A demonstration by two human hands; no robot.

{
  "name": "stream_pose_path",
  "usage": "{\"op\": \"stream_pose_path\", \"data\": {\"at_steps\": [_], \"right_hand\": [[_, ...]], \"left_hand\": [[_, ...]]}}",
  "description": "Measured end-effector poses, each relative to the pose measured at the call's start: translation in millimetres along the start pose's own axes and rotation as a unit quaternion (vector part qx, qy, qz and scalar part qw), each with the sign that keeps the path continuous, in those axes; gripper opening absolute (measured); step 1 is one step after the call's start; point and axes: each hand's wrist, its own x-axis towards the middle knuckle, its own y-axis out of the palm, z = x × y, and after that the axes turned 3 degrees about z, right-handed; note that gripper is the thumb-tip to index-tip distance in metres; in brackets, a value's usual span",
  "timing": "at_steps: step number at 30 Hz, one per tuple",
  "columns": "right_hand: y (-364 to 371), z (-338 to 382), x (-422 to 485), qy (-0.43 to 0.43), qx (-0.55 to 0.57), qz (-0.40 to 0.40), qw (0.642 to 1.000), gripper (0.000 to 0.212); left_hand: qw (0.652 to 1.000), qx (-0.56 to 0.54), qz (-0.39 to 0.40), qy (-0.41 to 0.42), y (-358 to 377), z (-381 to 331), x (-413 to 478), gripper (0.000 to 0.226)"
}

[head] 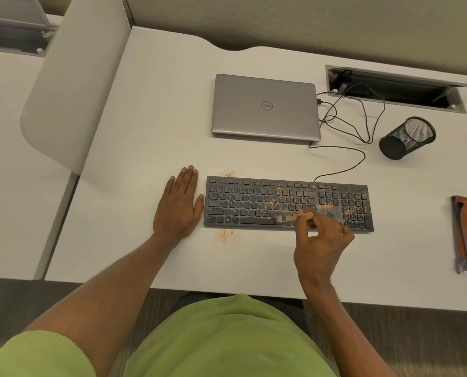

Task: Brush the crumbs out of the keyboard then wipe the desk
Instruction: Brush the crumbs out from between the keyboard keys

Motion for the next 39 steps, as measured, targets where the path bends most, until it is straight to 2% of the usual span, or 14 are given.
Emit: {"op": "stream_pose_path", "data": {"at_steps": [4, 8, 14, 18, 23, 26, 32, 35, 39], "right_hand": [[2.7, 1.6, -0.2, -0.007, 0.001, 0.007, 1.000, 0.012], [-3.3, 3.3, -3.7, -0.020, 0.006, 0.045, 0.999, 0.005], [-6.1, 10.4, 2.4, -0.126, 0.053, 0.111, 0.984, 0.018], [-1.3, 9.2, 6.7, -0.135, 0.015, 0.155, 0.979, 0.022], [-17.1, 1.4, 13.6, -0.109, -0.065, 0.119, 0.985, 0.017], [-22.6, 5.3, 16.3, -0.104, -0.043, 0.094, 0.989, 0.016], [-9.7, 13.9, 14.5, -0.111, 0.027, 0.146, 0.983, 0.025], [-11.3, 5.4, 14.1, -0.094, -0.002, 0.137, 0.986, 0.023], [-21.4, 0.6, 17.7, -0.064, -0.056, 0.083, 0.993, 0.020]], "left_hand": [[1.000, 0.000, 0.002, -0.001, -0.3, 0.2, 0.4, 0.069], [1.000, -0.001, 0.002, 0.000, 0.2, 0.2, 0.4, 0.069], [1.000, 0.005, 0.004, -0.002, -1.0, -0.9, 0.2, 0.069], [1.000, 0.003, 0.005, -0.001, -0.5, -0.6, 0.6, 0.069], [1.000, 0.005, 0.004, -0.001, -0.9, -0.3, 0.4, 0.069], [1.000, 0.004, 0.005, -0.001, -0.5, -0.6, 0.3, 0.069], [1.000, 0.003, 0.010, -0.004, -1.4, -1.0, 0.3, 0.069], [1.000, 0.006, 0.011, -0.006, -1.6, -0.6, -0.5, 0.069], [1.000, 0.004, 0.009, -0.003, -1.3, -1.6, 0.3, 0.069]]}}
